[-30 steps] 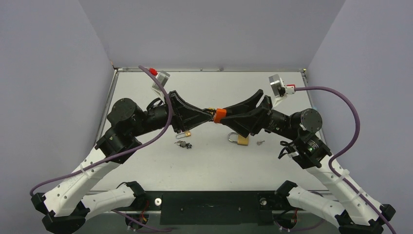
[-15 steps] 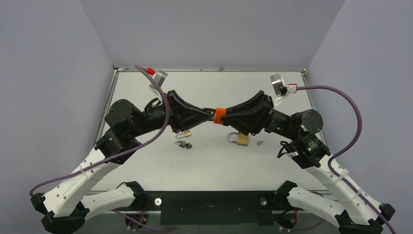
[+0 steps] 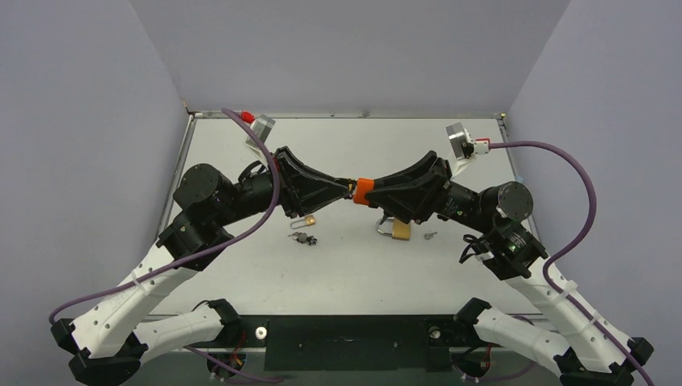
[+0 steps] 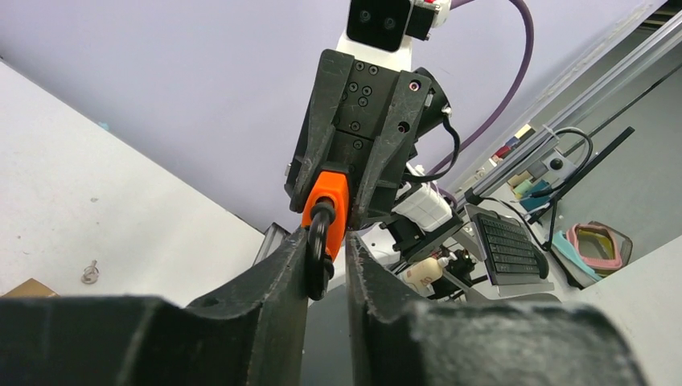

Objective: Lock with the key
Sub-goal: Lock the lock.

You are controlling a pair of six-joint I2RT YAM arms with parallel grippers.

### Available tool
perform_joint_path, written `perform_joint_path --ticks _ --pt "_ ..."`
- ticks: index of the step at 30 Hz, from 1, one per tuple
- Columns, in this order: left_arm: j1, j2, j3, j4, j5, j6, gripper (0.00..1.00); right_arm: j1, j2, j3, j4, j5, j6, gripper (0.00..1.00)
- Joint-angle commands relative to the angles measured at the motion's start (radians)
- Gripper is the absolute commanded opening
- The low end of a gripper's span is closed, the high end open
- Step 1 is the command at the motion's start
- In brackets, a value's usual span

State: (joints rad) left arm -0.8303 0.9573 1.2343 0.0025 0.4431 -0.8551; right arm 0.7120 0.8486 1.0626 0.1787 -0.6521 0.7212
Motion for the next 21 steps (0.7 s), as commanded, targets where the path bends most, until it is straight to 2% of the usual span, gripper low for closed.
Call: perform_joint_path --ticks 1,12,21 --pt "0.002 -0.017 0.024 0.026 -0.032 0.032 0.22 -0.002 -0.03 -0.003 0.042 0.039 0.016 0.0" --pt "0.005 -0.024 0.065 -0.105 -0.063 0.115 0.3 -0.003 -0.053 -0.017 0.007 0.05 0.027 0.0" --pt "0.015 -0.019 0.082 -0.144 -0.044 0.142 0.27 -0.005 -0.054 -0.015 -0.015 0.025 0.021 0.0"
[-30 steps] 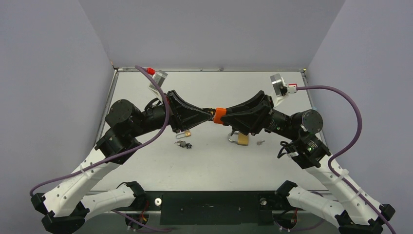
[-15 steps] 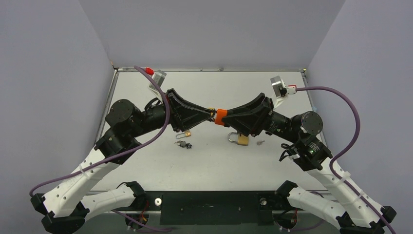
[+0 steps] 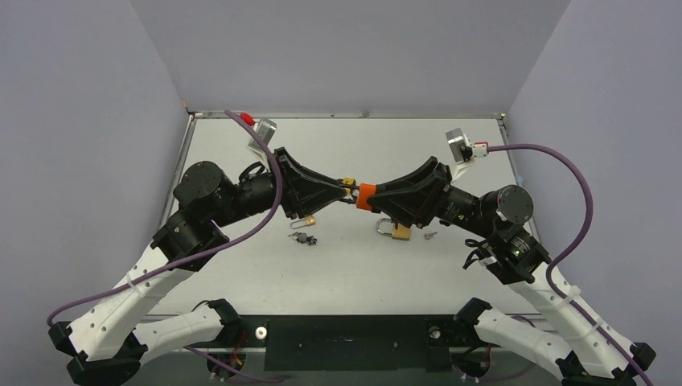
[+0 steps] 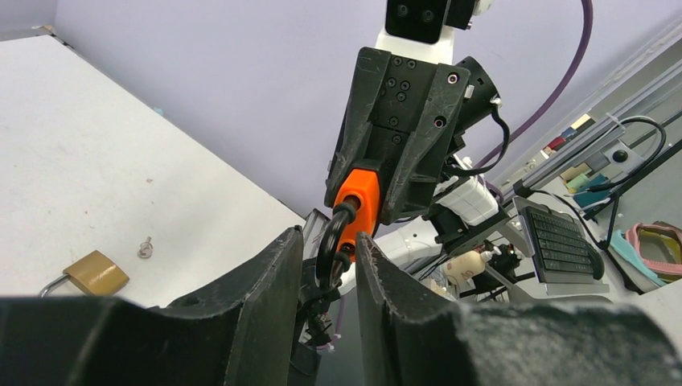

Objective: Lock with the key
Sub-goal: Lock the lock.

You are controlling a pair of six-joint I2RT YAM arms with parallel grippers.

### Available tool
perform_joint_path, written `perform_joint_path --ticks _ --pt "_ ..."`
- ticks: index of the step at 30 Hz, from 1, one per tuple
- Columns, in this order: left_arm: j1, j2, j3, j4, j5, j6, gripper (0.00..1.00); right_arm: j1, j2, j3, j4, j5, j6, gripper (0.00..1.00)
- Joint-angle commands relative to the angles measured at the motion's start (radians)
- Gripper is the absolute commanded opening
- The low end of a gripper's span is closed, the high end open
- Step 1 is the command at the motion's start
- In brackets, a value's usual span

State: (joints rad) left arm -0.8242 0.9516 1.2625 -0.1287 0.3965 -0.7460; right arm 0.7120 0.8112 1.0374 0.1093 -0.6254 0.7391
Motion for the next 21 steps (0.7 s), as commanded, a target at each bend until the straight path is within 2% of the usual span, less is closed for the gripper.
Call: perform_joint_path --ticks 1,8,11,21 --pt "0.009 -0.012 0.058 -0.021 0.002 0.037 0.27 -0.005 -0.017 0.01 0.053 -0.003 0.004 0.0" --pt "0.015 -0.005 0.063 -0.047 0.017 0.053 0.14 -0.004 -0.016 0.02 0.05 -0.009 0.009 0.0" --pt "0.015 -0.005 0.062 -0.059 0.023 0.061 0.0 -0.005 -0.01 0.023 0.059 -0.024 0.02 0.0" --pt "0.012 -0.017 0.017 -0.02 0.032 0.073 0.0 -0.003 0.016 -0.002 0.17 -0.066 0.123 0.0"
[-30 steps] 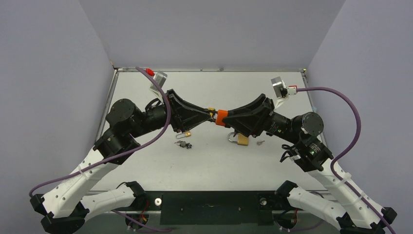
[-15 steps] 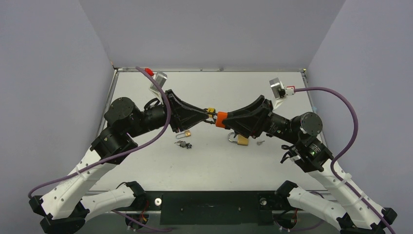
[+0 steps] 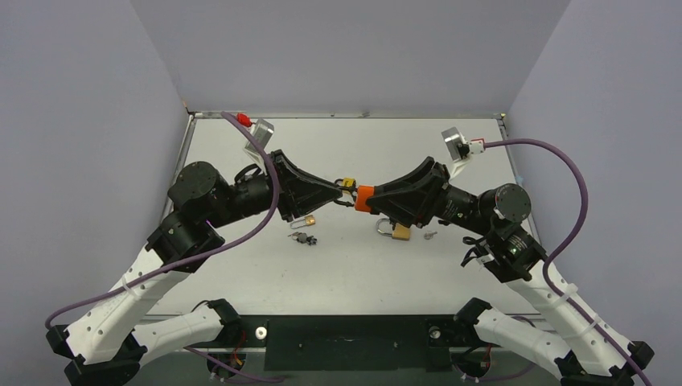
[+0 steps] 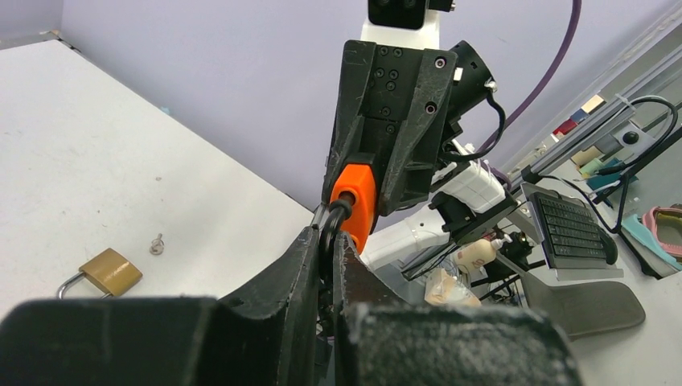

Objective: Lock with the key
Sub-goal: Lock the lock.

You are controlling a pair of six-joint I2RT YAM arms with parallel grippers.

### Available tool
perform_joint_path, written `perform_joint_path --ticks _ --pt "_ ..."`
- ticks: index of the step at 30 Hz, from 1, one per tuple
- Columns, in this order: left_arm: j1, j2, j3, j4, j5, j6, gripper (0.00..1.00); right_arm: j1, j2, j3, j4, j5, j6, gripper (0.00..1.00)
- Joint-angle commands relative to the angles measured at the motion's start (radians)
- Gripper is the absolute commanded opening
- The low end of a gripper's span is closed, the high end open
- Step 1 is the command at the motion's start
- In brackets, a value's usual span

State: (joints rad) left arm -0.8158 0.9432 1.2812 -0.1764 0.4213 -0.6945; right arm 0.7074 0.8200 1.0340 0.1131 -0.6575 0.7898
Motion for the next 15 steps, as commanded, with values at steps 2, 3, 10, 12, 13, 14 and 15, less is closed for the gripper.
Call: perform_joint_path --ticks 2,3,10,12,13,14,15 --pt "0.002 -0.006 -0.01 0.041 0.013 0.016 0.0 0.003 0.011 -0.001 0.175 -0.034 0.084 0.0" --pt "0.0 -0.005 -0.013 0.048 0.014 0.013 0.0 0.004 0.013 -0.002 0.173 -0.031 0.084 0.0" --pt "-0.018 0.002 -0.027 0.063 0.004 0.017 0.0 0.011 0.034 -0.009 0.186 -0.022 0.101 0.0" --pt "-0.025 0.004 -0.029 0.064 -0.002 0.02 0.0 0.015 0.041 -0.008 0.186 -0.016 0.101 0.0" --pt "-0.029 0.005 -0.029 0.065 -0.005 0.021 0.0 0.017 0.046 -0.009 0.183 -0.014 0.099 0.0" --pt "-0.031 0.008 -0.033 0.067 -0.007 0.021 0.0 0.021 0.049 -0.008 0.18 -0.007 0.092 0.0" --pt "-0.036 0.009 -0.034 0.066 -0.01 0.023 0.0 0.025 0.054 -0.007 0.171 -0.004 0.088 0.0"
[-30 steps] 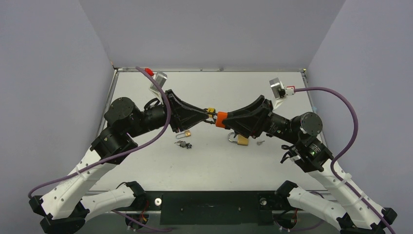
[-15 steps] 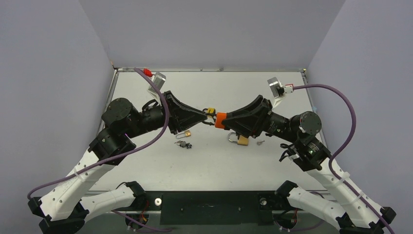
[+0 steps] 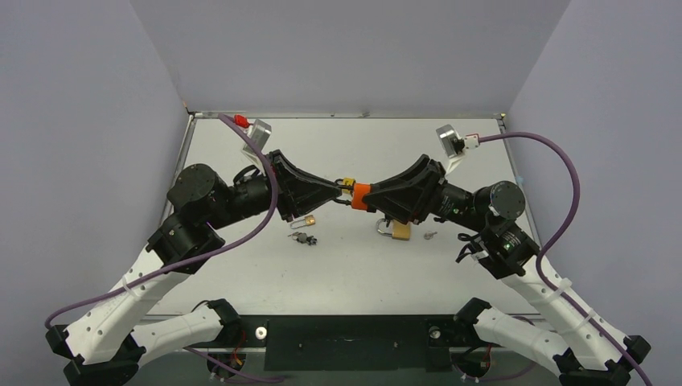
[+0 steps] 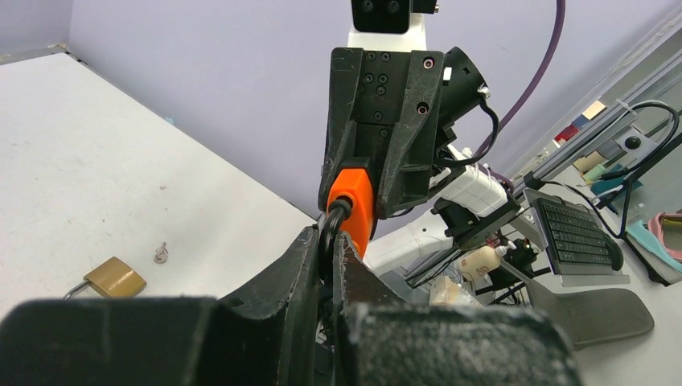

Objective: Lock with the key
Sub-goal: Lock the lock.

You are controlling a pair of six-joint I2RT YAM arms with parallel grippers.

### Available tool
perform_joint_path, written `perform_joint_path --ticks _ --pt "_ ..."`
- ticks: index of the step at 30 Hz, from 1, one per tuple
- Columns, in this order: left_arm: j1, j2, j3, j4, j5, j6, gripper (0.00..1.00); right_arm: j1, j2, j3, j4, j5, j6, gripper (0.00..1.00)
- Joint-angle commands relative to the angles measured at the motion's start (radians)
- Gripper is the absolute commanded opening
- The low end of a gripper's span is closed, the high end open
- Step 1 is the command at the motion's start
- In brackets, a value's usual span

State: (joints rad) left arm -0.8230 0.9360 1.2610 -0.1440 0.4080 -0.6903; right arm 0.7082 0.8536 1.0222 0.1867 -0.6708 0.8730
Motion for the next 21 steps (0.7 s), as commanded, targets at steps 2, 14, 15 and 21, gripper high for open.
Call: perform_joint_path --ticks 2,14,15,21 --pt "-0.037 0.016 -0.018 0.029 -0.007 0.023 0.0 0.031 0.024 0.006 0.088 0.019 -0.005 0.0" --pt "-0.079 0.025 -0.029 0.018 -0.036 0.027 0.0 0.086 0.054 0.044 -0.036 0.102 -0.117 0.0" --pt "-0.08 0.026 -0.028 0.012 -0.038 0.03 0.0 0.091 0.056 0.046 -0.043 0.104 -0.119 0.0" --pt "-0.085 0.031 -0.023 -0.003 -0.036 0.031 0.0 0.098 0.059 0.056 -0.055 0.114 -0.131 0.0"
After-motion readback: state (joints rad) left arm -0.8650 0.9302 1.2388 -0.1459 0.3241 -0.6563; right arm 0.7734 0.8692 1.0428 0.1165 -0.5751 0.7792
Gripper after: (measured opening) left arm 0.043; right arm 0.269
